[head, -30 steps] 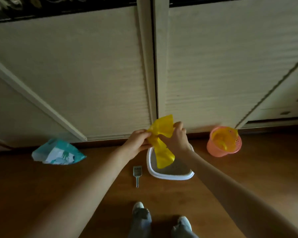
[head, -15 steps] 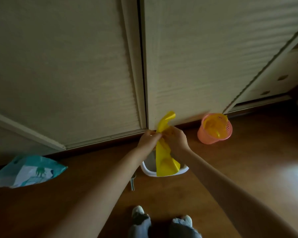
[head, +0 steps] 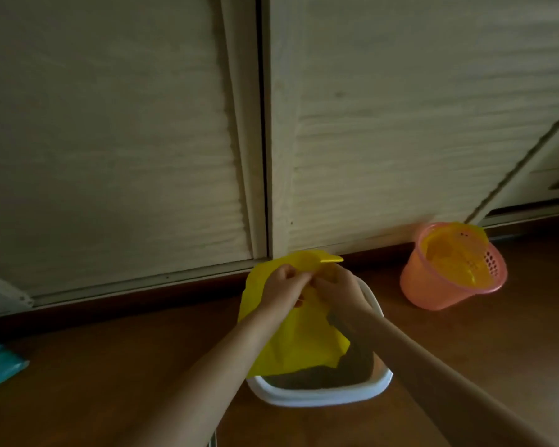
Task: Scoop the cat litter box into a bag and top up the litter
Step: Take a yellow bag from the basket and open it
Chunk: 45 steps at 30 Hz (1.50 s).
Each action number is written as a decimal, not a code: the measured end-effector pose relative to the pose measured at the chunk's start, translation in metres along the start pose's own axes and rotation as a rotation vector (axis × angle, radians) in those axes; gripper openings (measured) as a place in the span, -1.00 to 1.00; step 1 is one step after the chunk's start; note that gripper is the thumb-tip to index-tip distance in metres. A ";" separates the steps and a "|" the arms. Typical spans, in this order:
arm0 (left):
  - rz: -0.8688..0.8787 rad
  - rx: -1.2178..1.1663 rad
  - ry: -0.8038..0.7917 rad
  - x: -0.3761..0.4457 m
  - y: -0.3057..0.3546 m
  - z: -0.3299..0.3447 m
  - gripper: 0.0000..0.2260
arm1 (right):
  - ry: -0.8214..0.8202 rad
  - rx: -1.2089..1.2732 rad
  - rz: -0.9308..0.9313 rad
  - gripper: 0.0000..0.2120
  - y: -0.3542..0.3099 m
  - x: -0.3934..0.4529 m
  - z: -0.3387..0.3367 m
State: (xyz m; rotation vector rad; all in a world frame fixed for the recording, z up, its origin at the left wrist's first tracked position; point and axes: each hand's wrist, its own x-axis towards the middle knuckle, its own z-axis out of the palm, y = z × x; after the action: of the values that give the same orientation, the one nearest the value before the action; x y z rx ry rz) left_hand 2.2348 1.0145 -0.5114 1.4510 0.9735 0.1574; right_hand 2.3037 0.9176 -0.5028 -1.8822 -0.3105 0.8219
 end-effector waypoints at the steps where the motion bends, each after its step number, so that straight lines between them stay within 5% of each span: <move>1: 0.021 0.000 0.000 0.015 -0.015 0.005 -0.77 | -0.003 -0.004 -0.019 -0.87 0.016 0.015 0.004; 12: 0.130 -0.206 0.123 0.134 -0.099 0.035 -0.87 | 0.151 -0.241 -0.270 -0.86 0.106 0.130 0.024; 16: 0.072 -0.279 0.078 0.145 -0.108 0.018 -0.72 | 0.118 -0.341 -0.251 -0.82 0.113 0.144 0.016; 20: 0.131 0.040 0.196 0.139 -0.119 -0.006 -0.64 | 0.211 -0.388 -0.237 -0.78 0.122 0.139 0.005; 25: 0.284 0.385 0.366 0.144 -0.128 -0.047 -0.77 | 0.285 -0.553 -0.217 -0.84 0.129 0.139 -0.022; 32: 0.253 0.596 0.499 0.154 -0.145 -0.088 -0.81 | 0.391 -0.552 -0.194 -0.77 0.139 0.147 -0.063; 36: 0.190 0.939 0.416 0.151 -0.143 -0.078 -0.72 | 0.409 -0.434 -0.232 -0.81 0.131 0.149 -0.054; 38: 0.185 1.077 0.299 0.146 -0.132 -0.064 -0.42 | 0.289 -0.188 -0.202 -0.90 0.121 0.145 -0.041; 42: 0.685 1.155 0.156 0.143 -0.109 -0.015 -0.07 | -0.010 0.095 -0.221 -0.94 0.108 0.135 -0.005; 45: 0.811 0.964 -0.017 0.146 -0.109 0.016 -0.22 | -0.023 -0.243 -0.365 -0.84 0.110 0.138 0.018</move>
State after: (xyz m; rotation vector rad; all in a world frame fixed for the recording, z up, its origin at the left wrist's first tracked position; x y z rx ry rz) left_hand 2.2870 1.0742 -0.6761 2.6855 0.3611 0.2815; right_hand 2.3770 0.9560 -0.6591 -1.9583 -0.7724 0.5763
